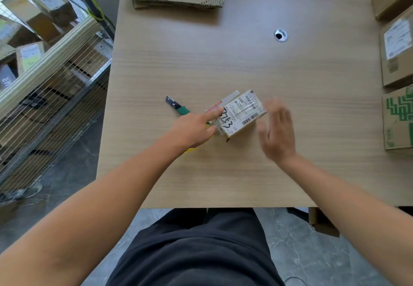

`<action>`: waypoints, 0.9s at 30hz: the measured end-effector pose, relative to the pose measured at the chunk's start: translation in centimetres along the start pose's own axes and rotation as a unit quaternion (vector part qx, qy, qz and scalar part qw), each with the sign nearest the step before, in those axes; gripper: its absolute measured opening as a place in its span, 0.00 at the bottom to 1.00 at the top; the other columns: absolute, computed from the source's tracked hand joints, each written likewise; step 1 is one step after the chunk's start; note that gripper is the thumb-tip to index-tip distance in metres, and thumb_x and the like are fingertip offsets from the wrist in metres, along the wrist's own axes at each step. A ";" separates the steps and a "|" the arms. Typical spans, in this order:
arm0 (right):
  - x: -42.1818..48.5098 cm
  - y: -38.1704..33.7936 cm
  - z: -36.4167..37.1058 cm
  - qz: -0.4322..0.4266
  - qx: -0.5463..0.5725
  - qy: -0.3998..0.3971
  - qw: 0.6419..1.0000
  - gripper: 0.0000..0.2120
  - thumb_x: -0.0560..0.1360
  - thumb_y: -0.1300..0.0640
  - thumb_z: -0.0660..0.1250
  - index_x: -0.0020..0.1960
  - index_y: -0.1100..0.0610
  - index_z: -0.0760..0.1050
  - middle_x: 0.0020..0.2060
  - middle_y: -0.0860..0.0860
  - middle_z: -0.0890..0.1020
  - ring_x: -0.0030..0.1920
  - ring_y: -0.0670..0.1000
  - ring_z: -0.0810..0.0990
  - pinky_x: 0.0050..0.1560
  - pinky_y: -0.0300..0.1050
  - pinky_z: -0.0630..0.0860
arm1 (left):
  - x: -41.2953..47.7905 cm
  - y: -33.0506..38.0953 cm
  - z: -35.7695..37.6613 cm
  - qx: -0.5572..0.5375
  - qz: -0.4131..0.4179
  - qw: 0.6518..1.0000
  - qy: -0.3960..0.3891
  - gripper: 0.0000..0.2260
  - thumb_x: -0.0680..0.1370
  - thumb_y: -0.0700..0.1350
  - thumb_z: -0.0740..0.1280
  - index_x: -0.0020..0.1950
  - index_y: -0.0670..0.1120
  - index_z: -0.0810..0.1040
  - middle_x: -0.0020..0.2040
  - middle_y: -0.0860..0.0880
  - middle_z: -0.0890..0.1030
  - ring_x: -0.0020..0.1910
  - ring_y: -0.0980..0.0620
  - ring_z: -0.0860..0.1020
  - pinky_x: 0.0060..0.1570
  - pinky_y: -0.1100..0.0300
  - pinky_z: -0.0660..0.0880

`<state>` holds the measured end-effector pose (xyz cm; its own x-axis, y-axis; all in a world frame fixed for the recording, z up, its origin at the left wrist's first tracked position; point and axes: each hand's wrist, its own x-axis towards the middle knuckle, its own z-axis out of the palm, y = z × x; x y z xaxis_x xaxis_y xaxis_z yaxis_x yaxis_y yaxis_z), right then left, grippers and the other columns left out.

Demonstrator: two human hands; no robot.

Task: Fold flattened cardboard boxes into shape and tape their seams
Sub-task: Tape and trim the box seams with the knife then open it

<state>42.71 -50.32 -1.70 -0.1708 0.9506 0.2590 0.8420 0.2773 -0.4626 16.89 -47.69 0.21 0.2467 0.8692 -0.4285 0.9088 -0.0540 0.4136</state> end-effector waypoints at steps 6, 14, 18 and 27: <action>-11.1 -5.4 4.5 -0.123 0.087 -0.206 0.967 0.20 0.77 0.56 0.71 0.65 0.64 0.78 0.64 0.58 0.80 0.67 0.60 0.77 0.67 0.58 0.74 | 1.8 0.4 -1.3 0.085 0.047 0.995 0.010 0.24 0.81 0.58 0.58 0.75 0.72 0.58 0.61 0.48 0.81 0.59 0.44 0.78 0.49 0.53 0.74; -5.4 -7.5 6.9 0.010 0.106 -0.217 0.970 0.27 0.80 0.50 0.67 0.74 0.61 0.70 0.73 0.54 0.72 0.74 0.55 0.69 0.69 0.53 0.73 | 4.9 1.0 -6.1 0.210 0.107 0.971 -0.049 0.24 0.81 0.57 0.57 0.74 0.75 0.56 0.35 0.54 0.68 0.42 0.48 0.72 0.39 0.55 0.66; -2.2 -7.5 7.9 0.040 0.093 -0.209 0.973 0.30 0.80 0.46 0.65 0.78 0.57 0.65 0.76 0.51 0.67 0.74 0.53 0.68 0.69 0.52 0.73 | 7.6 0.8 -7.9 0.245 0.131 0.960 -0.043 0.23 0.82 0.58 0.56 0.74 0.76 0.54 0.34 0.54 0.68 0.41 0.49 0.72 0.39 0.55 0.69; 3.6 -6.9 9.6 0.074 0.087 -0.188 0.975 0.30 0.79 0.42 0.65 0.76 0.56 0.66 0.72 0.50 0.70 0.70 0.52 0.69 0.66 0.53 0.74 | 13.1 -1.1 -10.0 0.209 0.147 0.966 -0.048 0.24 0.81 0.59 0.59 0.72 0.79 0.54 0.37 0.54 0.74 0.38 0.51 0.72 0.39 0.55 0.70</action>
<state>31.37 -47.51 -5.72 -0.2571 0.9567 -0.1366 0.7774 0.1207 -0.6173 15.78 -31.35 2.20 0.5265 0.7379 -0.4223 0.8462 -0.5028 0.1763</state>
